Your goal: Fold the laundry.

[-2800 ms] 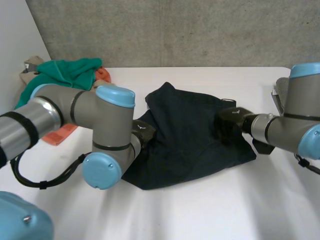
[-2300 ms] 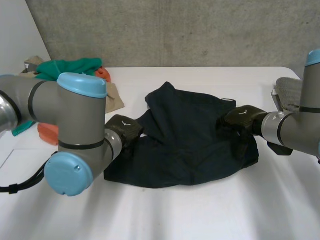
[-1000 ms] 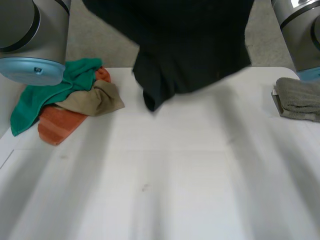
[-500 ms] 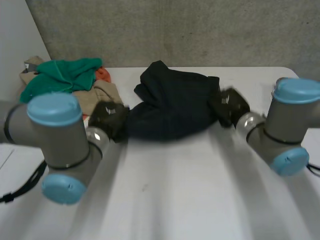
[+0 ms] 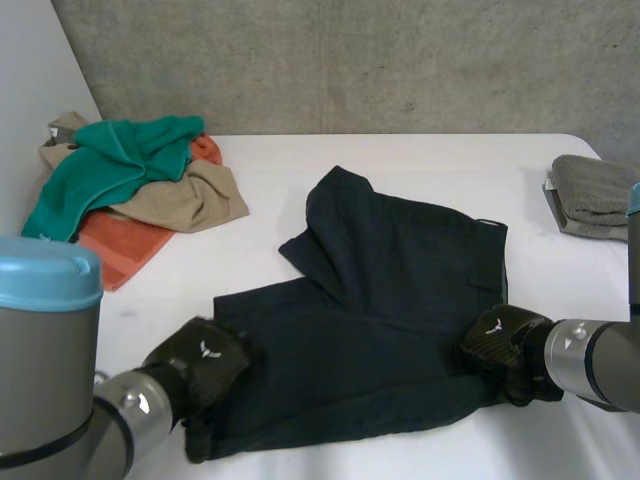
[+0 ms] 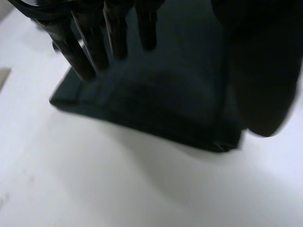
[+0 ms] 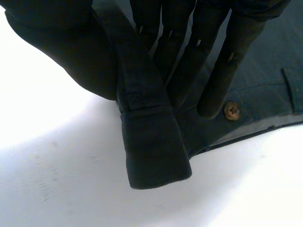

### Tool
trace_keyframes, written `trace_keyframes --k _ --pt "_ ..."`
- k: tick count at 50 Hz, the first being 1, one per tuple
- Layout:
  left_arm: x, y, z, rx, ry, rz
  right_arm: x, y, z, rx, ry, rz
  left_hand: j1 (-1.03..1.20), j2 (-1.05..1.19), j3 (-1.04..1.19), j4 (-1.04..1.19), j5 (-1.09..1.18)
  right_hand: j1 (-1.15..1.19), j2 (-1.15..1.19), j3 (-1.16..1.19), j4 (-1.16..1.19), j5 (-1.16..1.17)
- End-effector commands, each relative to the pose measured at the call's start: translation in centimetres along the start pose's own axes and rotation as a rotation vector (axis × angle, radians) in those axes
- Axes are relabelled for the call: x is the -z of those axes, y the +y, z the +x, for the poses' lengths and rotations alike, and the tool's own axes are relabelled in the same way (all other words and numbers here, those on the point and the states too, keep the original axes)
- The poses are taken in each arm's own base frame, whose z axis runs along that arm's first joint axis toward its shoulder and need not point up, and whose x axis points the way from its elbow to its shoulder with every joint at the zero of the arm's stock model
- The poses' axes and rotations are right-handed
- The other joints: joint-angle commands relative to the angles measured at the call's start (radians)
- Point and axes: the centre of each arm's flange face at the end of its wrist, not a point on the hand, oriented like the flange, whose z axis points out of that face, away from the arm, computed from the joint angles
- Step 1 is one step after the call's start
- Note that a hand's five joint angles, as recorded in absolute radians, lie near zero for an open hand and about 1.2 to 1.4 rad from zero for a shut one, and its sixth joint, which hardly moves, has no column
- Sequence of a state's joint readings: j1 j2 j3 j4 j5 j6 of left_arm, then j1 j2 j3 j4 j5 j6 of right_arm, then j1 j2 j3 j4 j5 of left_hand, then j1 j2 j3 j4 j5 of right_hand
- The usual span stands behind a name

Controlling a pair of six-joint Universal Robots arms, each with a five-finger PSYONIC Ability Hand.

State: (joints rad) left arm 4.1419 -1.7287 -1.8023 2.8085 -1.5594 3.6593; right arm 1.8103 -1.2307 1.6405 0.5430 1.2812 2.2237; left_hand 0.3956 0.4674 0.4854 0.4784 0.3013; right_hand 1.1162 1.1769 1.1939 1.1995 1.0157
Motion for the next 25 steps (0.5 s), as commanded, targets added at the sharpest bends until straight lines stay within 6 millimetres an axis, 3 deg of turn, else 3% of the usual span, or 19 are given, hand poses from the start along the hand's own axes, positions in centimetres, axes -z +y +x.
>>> trace_keyframes --k 1,4,7,12,15,25 --pt "-3.0 -4.1 -1.6 -0.02 -0.043 0.207 -1.9 -0.3 0.9 -0.072 0.037 0.061 -0.221 -0.293 -0.311 -0.304 -0.301 0.28 0.219 0.202 0.197 0.206" --pt "-5.2 -6.1 -3.1 -0.005 -0.067 0.289 -2.1 -0.4 1.0 -0.087 0.038 0.079 -0.203 -0.275 -0.293 -0.286 -0.284 0.28 0.219 0.202 0.197 0.206" --pt "-7.2 -7.4 -4.1 0.009 -0.059 0.336 -2.2 -0.6 0.9 -0.091 0.041 0.093 -0.051 -0.122 -0.14 -0.133 -0.131 0.28 0.219 0.202 0.197 0.206" --pt "-12.2 -9.3 -6.2 0.08 0.006 0.378 -2.5 -0.8 0.7 -0.105 0.058 0.118 0.43 0.358 0.34 0.347 0.35 0.28 0.219 0.202 0.197 0.206" --pt "-14.6 -9.7 -6.9 0.103 0.036 0.382 -2.6 -0.9 0.8 -0.118 0.067 0.129 0.607 0.535 0.517 0.524 0.527 0.28 0.219 0.202 0.197 0.206" --pt "-20.4 -9.6 -8.1 0.014 0.032 0.44 -3.1 -0.9 0.5 -0.131 0.076 0.148 0.391 0.319 0.301 0.308 0.31 0.28 0.219 0.202 0.197 0.206"
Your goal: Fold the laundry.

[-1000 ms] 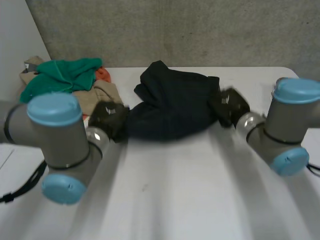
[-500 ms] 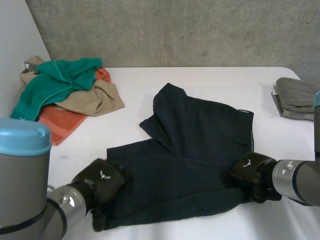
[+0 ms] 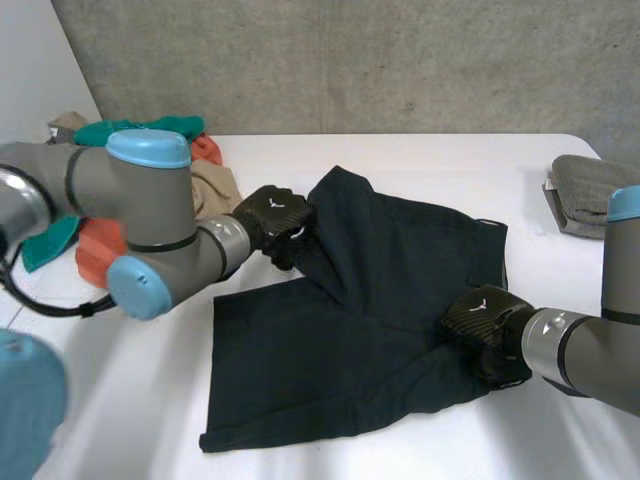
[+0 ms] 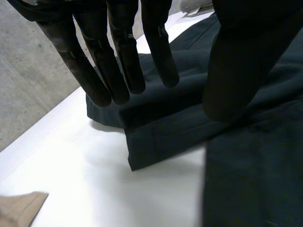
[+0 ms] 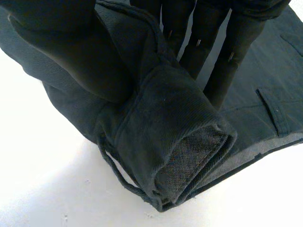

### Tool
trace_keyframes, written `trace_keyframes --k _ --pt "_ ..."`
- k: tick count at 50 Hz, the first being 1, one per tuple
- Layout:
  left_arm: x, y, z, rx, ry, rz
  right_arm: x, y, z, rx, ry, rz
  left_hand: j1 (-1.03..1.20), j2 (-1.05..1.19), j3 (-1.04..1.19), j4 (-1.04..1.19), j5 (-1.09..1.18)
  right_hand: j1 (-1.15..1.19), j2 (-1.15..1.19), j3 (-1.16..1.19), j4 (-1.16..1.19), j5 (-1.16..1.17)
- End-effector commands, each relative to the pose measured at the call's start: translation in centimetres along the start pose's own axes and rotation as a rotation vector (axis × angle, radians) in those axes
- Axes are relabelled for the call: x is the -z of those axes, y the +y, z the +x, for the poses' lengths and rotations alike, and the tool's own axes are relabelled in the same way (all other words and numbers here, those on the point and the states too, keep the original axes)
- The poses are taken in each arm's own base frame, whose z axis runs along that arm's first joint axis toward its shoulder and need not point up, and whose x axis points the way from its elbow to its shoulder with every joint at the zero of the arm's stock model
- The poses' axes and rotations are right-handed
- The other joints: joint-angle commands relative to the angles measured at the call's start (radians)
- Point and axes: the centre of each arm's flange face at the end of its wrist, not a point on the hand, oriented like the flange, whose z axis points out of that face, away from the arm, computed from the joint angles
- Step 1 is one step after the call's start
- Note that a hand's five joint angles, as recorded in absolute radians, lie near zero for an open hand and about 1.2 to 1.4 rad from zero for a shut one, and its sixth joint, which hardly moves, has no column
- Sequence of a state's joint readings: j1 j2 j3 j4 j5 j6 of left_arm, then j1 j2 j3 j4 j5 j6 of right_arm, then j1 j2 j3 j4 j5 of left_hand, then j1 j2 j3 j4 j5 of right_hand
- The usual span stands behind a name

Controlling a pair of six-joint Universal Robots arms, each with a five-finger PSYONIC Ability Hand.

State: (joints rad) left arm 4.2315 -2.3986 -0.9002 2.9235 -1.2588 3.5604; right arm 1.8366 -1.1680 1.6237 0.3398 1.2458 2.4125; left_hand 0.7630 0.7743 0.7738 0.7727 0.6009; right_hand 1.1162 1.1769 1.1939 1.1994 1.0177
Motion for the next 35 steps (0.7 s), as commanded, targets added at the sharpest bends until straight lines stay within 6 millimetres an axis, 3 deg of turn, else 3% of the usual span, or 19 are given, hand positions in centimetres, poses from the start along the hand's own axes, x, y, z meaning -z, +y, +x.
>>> trace_keyframes --k 1,6,20,31,35 --pt "-3.7 2.2 -1.0 -0.08 0.01 0.021 -0.3 0.1 -0.3 -0.012 0.006 0.012 0.008 -0.003 -0.002 -0.001 -0.004 0.28 0.219 0.202 0.197 0.204" --pt "-5.0 3.5 -1.1 -0.106 0.008 0.022 -0.5 0.1 -0.2 -0.016 0.015 0.024 -0.1 -0.112 -0.111 -0.11 -0.113 0.28 0.219 0.202 0.197 0.204" --pt "-6.8 4.7 -1.3 -0.121 0.004 0.077 -0.5 0.1 -0.2 -0.02 0.017 0.027 -0.036 -0.047 -0.047 -0.046 -0.048 0.28 0.219 0.202 0.197 0.204" --pt "-7.8 5.3 -0.9 -0.161 -0.012 0.081 -0.5 0.2 0.1 -0.028 0.023 0.028 0.299 0.287 0.288 0.289 0.286 0.28 0.219 0.202 0.197 0.204" --pt "-7.8 5.5 -0.9 -0.202 -0.037 0.067 -0.5 0.2 0.3 -0.032 0.028 0.027 0.632 0.621 0.622 0.623 0.62 0.28 0.219 0.202 0.197 0.204"
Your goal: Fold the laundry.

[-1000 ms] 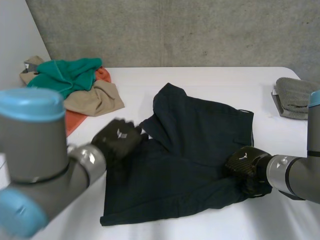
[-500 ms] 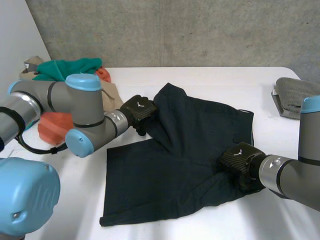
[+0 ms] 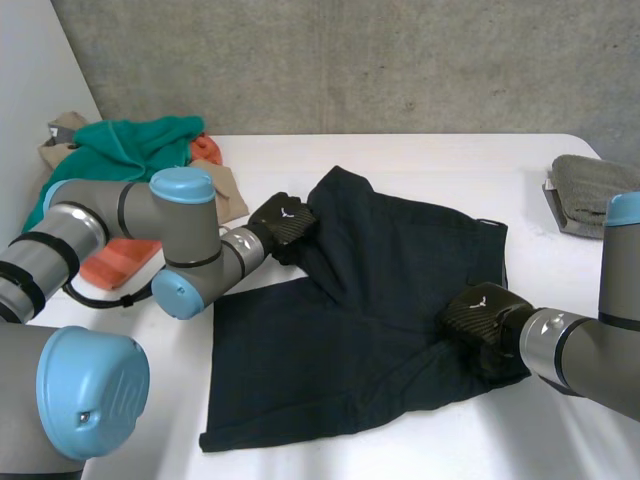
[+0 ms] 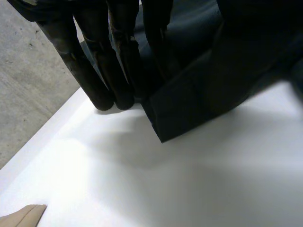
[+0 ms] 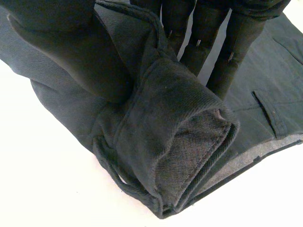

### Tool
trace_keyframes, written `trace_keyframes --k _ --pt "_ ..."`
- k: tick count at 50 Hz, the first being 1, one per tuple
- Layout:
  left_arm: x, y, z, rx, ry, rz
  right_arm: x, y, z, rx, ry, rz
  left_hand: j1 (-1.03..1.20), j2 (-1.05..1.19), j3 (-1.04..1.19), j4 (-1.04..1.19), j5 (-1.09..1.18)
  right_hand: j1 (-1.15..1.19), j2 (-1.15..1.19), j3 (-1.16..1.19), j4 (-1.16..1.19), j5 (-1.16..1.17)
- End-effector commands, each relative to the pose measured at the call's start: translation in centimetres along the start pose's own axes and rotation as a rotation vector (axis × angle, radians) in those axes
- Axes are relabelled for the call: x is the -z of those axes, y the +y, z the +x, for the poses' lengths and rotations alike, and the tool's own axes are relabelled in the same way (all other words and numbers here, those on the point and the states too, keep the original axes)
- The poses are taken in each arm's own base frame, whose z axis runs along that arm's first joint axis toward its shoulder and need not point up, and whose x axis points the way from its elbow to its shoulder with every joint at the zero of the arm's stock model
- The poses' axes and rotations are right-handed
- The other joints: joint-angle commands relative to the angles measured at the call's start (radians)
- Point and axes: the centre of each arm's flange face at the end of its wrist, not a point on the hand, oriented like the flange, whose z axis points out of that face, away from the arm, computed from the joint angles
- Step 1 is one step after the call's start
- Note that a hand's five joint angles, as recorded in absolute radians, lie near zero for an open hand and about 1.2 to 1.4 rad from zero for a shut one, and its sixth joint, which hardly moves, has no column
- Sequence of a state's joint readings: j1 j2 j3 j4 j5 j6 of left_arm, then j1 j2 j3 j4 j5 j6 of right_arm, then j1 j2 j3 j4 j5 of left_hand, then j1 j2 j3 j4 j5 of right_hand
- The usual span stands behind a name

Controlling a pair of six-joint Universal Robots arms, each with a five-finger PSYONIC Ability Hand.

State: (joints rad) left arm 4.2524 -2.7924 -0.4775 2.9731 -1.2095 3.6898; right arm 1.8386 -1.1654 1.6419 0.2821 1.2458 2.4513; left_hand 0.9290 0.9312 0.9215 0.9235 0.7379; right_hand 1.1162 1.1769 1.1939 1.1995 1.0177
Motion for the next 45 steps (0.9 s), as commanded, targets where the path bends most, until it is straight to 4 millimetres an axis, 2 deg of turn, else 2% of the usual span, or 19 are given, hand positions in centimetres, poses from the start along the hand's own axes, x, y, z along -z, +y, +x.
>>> trace_keyframes --k 1,5,10,13,18,25,30,32,33,35,40,44,45 --pt "-0.1 0.1 0.2 -0.066 -0.03 -0.017 0.0 0.1 0.3 -0.006 0.006 -0.001 0.467 0.465 0.475 0.473 0.484 0.28 0.219 0.202 0.197 0.204" --pt "0.4 -0.7 0.0 -0.132 -0.09 -0.056 0.1 0.0 0.3 -0.005 0.008 0.001 0.467 0.465 0.475 0.473 0.484 0.28 0.219 0.202 0.197 0.204" --pt "2.4 -1.5 -1.7 -0.197 -0.204 -0.142 0.1 0.0 0.1 -0.004 0.004 0.003 0.467 0.465 0.475 0.473 0.484 0.28 0.219 0.202 0.197 0.204" --pt "3.4 -1.9 -1.7 -0.225 -0.216 -0.168 0.1 -0.2 -0.1 -0.002 0.0 0.009 0.467 0.465 0.475 0.473 0.484 0.28 0.219 0.202 0.197 0.204" --pt "5.5 -1.5 -1.5 -0.385 -0.243 -0.278 0.1 -0.7 -0.4 -0.012 -0.001 0.025 0.467 0.465 0.475 0.473 0.484 0.28 0.219 0.202 0.197 0.204" --pt "6.5 -1.0 -0.5 -0.557 -0.253 -0.387 0.0 -1.2 -0.6 -0.005 0.005 0.035 0.467 0.465 0.475 0.473 0.484 0.28 0.219 0.202 0.197 0.204" --pt "6.3 -2.0 -0.3 -0.539 -0.26 -0.332 -0.1 -1.7 -0.7 0.006 0.018 0.041 0.467 0.465 0.475 0.473 0.484 0.28 0.219 0.202 0.197 0.204" --pt "6.4 -2.8 -0.4 -0.512 -0.268 -0.303 -0.1 -1.7 -0.7 0.008 0.023 0.041 0.009 0.007 0.017 0.015 0.026 0.28 0.219 0.202 0.197 0.204" --pt "6.7 -3.6 -0.7 -0.477 -0.283 -0.276 -0.2 -1.8 -0.6 0.008 0.031 0.046 -0.455 -0.458 -0.448 -0.45 -0.439 0.28 0.219 0.202 0.197 0.204" --pt "7.2 -4.6 -1.0 -0.422 -0.299 -0.248 -0.2 -1.9 -0.5 0.002 0.034 0.049 -0.755 -0.757 -0.747 -0.749 -0.738 0.28 0.219 0.202 0.197 0.204" --pt "9.6 -7.3 -2.3 -0.244 -0.356 -0.182 -0.2 -2.0 -0.3 -0.014 0.042 0.059 -0.755 -0.757 -0.747 -0.749 -0.738 0.28 0.219 0.202 0.197 0.204" --pt "12.5 -8.8 -2.8 -0.101 -0.379 -0.154 -0.3 -2.2 -0.1 -0.037 0.049 0.079 -0.755 -0.757 -0.747 -0.749 -0.738 0.28 0.219 0.202 0.197 0.204" --pt "14.0 -9.2 -2.6 -0.048 -0.372 -0.15 -0.4 -2.5 0.0 -0.052 0.055 0.096 -0.728 -0.73 -0.72 -0.722 -0.711 0.28 0.219 0.202 0.197 0.204"
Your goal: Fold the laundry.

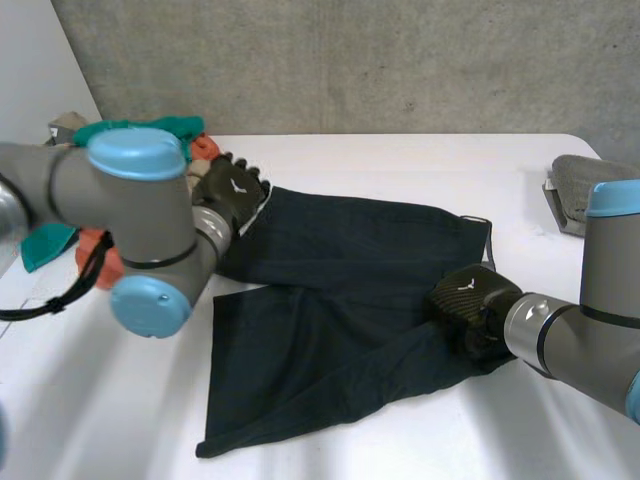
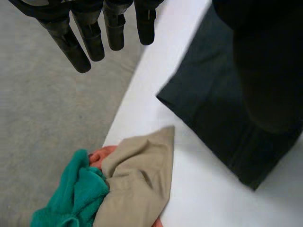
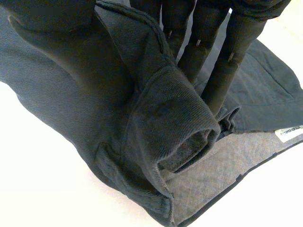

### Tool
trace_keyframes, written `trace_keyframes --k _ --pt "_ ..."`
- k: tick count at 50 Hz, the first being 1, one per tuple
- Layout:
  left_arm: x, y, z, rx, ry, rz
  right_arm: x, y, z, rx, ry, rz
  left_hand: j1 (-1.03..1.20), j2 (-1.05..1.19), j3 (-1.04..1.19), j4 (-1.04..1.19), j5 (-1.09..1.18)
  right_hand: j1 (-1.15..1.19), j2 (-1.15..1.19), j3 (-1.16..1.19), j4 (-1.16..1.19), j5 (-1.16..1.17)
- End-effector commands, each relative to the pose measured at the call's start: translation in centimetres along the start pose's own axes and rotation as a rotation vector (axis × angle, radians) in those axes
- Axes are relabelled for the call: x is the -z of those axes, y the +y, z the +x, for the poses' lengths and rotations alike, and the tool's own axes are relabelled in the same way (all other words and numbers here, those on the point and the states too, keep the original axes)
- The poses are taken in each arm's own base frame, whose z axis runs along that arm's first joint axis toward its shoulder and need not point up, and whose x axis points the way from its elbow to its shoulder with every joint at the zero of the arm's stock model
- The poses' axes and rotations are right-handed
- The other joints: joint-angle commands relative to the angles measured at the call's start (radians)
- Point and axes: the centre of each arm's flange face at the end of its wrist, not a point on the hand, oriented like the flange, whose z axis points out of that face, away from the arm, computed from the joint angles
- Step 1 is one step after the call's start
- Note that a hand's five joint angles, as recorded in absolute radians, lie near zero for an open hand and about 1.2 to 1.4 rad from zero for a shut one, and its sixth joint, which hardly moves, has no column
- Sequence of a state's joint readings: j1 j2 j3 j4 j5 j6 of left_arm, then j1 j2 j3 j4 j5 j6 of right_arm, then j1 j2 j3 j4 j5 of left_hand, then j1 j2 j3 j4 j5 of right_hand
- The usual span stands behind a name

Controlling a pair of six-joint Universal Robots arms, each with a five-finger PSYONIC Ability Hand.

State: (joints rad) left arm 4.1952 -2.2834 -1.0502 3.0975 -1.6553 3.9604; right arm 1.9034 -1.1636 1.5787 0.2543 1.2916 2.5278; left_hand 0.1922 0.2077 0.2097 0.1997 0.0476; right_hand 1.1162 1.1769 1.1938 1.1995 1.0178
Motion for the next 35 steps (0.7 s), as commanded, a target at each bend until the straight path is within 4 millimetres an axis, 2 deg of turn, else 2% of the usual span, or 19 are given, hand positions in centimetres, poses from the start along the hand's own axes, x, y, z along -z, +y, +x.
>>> trace_keyframes --k 1,3,4,7,8,10,11,15,25,28,29,30,35 --pt "5.5 -1.2 -3.0 0.274 0.001 0.002 -0.3 -0.5 0.4 -0.052 0.016 0.043 0.036 0.02 0.018 0.028 0.006 0.28 0.219 0.202 0.197 0.204" --pt "7.2 -1.0 -2.8 0.326 0.04 -0.022 -0.3 -0.8 0.6 -0.071 0.02 0.059 0.103 0.088 0.086 0.096 0.073 0.28 0.219 0.202 0.197 0.204" --pt "9.1 -0.7 -2.2 0.378 0.098 -0.052 -0.4 -1.0 0.8 -0.094 0.019 0.071 0.176 0.161 0.159 0.169 0.146 0.28 0.219 0.202 0.197 0.204" --pt "11.9 -0.1 -0.9 0.449 0.202 -0.119 -0.6 -1.2 1.3 -0.134 0.024 0.088 0.256 0.24 0.238 0.248 0.226 0.28 0.219 0.202 0.197 0.204" --pt "13.7 0.3 0.1 0.491 0.277 -0.168 -0.7 -1.3 1.5 -0.153 0.031 0.093 0.282 0.267 0.265 0.275 0.252 0.28 0.219 0.202 0.197 0.204" --pt "15.2 0.9 1.1 0.522 0.338 -0.217 -0.7 -1.4 1.7 -0.172 0.033 0.097 0.283 0.267 0.265 0.275 0.253 0.28 0.219 0.202 0.197 0.204" --pt "16.6 1.4 2.2 0.546 0.397 -0.266 -0.8 -1.5 1.8 -0.185 0.035 0.105 0.274 0.258 0.256 0.266 0.244 0.28 0.219 0.202 0.197 0.204" --pt "18.9 2.4 4.3 0.545 0.471 -0.303 -0.7 -1.8 2.2 -0.205 0.048 0.123 0.253 0.238 0.236 0.246 0.223 0.28 0.219 0.202 0.197 0.204" --pt "18.6 4.0 5.9 0.511 0.433 -0.339 -0.5 -1.6 2.4 -0.221 0.062 0.129 0.37 0.355 0.353 0.363 0.34 0.28 0.219 0.202 0.197 0.204" --pt "18.6 4.3 6.4 0.499 0.442 -0.369 -0.2 -1.6 2.5 -0.22 0.067 0.134 0.675 0.659 0.657 0.667 0.645 0.28 0.219 0.202 0.197 0.204" --pt "18.4 4.5 6.5 0.493 0.439 -0.383 0.1 -1.6 2.5 -0.222 0.069 0.132 0.972 0.957 0.955 0.965 0.942 0.28 0.219 0.202 0.197 0.204" --pt "18.3 4.6 6.5 0.49 0.432 -0.385 0.2 -1.6 2.6 -0.223 0.071 0.134 1.167 1.152 1.15 1.16 1.137 0.28 0.219 0.202 0.197 0.204" --pt "18.3 4.7 6.2 0.456 0.402 -0.402 1.7 -1.5 2.7 -0.207 0.067 0.112 1.204 1.189 1.187 1.197 1.174 0.28 0.219 0.202 0.197 0.204"
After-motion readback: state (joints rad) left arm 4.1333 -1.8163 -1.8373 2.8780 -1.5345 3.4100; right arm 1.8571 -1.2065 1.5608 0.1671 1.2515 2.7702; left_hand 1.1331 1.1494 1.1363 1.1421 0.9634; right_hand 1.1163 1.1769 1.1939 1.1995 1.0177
